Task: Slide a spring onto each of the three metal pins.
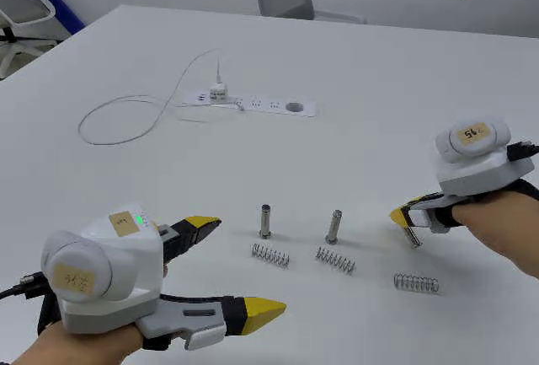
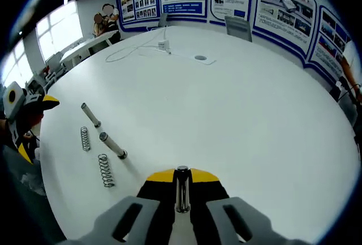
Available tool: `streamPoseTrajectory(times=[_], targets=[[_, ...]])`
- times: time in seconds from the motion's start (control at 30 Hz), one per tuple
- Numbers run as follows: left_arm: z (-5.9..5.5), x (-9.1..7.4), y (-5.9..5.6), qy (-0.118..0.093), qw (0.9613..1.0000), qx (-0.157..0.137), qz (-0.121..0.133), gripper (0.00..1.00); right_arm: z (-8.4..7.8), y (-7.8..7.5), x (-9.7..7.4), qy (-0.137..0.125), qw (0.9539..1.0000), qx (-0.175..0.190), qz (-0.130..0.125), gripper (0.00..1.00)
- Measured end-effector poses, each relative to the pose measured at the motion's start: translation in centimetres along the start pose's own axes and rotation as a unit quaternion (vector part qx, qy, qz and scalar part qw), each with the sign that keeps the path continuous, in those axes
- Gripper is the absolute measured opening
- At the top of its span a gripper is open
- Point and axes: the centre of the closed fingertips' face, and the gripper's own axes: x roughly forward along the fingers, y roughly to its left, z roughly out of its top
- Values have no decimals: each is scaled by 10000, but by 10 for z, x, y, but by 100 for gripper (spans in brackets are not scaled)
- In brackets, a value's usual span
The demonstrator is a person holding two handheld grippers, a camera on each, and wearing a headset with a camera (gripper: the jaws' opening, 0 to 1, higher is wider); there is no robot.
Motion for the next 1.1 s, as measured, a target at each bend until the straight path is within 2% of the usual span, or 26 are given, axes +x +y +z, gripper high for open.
streamPoseTrajectory(times=[0.4,1.1], targets=[[6,-2,-3,-33,9999,104,-36,83,-6,6,-21,-294,9995,33,-95,9],[8,-7,-9,-39,9999,161,-41,83,-15,13,-30,-542,9984,-85,-107,9]])
